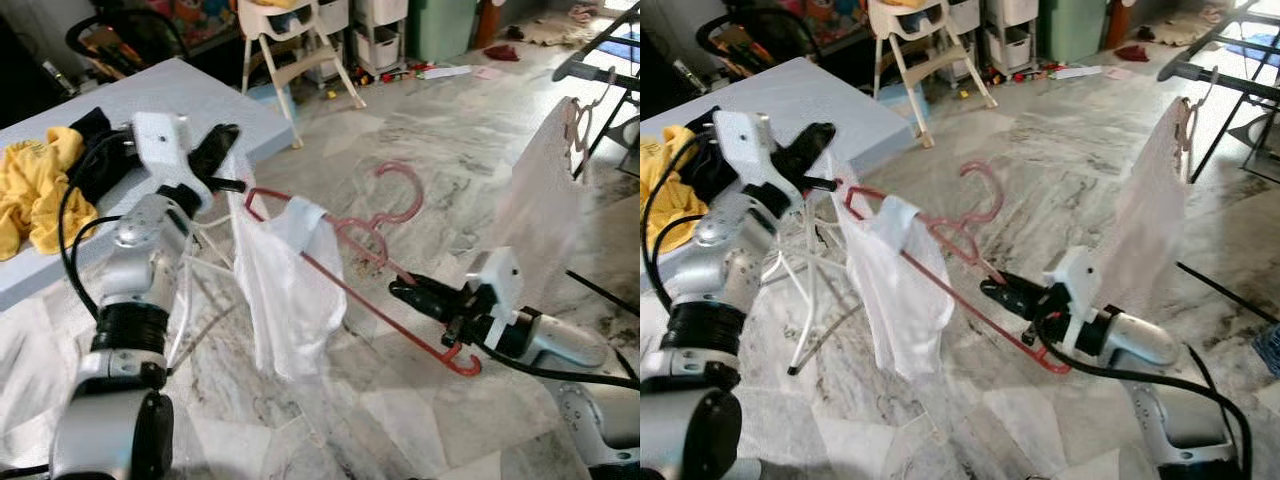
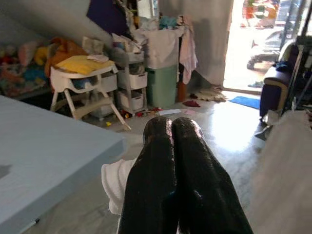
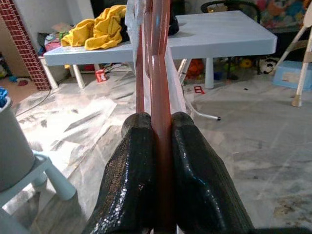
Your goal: Hang hanger
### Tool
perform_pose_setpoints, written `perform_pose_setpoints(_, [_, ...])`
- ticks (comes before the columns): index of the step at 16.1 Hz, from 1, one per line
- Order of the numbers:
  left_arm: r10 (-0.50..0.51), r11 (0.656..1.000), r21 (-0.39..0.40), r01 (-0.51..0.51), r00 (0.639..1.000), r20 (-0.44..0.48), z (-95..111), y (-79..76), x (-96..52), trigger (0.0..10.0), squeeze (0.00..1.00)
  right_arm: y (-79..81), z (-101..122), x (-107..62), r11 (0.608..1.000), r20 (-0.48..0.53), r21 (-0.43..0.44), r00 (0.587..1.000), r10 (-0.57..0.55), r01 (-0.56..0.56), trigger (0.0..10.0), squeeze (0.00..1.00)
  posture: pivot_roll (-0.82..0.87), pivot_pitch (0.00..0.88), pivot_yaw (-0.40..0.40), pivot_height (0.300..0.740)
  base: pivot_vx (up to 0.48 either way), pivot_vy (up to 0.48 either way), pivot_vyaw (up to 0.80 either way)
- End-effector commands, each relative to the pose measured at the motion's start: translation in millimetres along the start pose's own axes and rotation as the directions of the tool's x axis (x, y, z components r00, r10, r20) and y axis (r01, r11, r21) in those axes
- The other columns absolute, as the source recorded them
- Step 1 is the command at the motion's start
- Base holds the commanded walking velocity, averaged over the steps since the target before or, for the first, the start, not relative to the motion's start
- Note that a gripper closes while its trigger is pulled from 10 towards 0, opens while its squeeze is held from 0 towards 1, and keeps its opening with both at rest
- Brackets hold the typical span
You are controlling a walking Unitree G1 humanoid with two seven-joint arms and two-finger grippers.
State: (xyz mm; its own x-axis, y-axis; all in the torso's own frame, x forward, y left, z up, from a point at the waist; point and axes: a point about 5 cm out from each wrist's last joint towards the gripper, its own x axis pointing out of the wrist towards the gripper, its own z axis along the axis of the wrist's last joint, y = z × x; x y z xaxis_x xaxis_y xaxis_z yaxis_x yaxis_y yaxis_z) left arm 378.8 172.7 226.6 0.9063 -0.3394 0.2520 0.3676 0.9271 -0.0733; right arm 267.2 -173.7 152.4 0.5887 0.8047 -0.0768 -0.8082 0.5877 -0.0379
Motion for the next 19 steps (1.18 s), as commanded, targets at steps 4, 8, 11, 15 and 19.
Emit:
perform_pose_setpoints(4, [0.066,0.997,0.043,-0.064,0.997,-0.039,-6,20.4,-12.9,0.0,0.0,-9.8,11,-6.1,0.999,0.06,0.002,0.997,-0.054,0.054,10.0,0.0,-0.16,0.063,0.175,0.74,0.0,0.0,0.0])
perform_pose_setpoints(8, [0.141,0.988,0.064,-0.138,0.989,-0.052,-17,31.8,-27.0,0.0,0.0,-12.6,6,-5.7,0.993,0.042,-0.022,0.993,-0.112,0.113,10.0,0.0,-0.16,0.067,0.178,0.74,0.0,0.0,0.0])
perform_pose_setpoints(11, [0.104,0.994,0.044,-0.101,0.992,-0.076,-27,21.0,-34.3,0.0,0.0,-6.1,-2,-3.7,0.997,0.006,-0.015,0.997,-0.081,0.081,10.0,0.0,-0.15,0.074,0.177,0.74,0.0,0.0,0.0])
perform_pose_setpoints(15, [0.068,0.997,0.047,-0.065,0.996,-0.056,-20,10.8,-23.6,0.0,0.0,9.3,-11,-1.8,0.999,-0.059,0.0,0.997,0.052,-0.052,10.0,0.0,-0.15,0.083,0.174,0.74,0.0,0.0,0.0])
perform_pose_setpoints(19, [0.061,0.997,0.052,-0.057,0.995,-0.076,-25,8.8,-27.0,0.0,0.0,9.3,-22,-0.5,0.998,-0.102,-0.059,0.995,0.021,-0.027,10.0,0.0,-0.15,0.086,0.176,0.74,0.0,0.0,0.0])
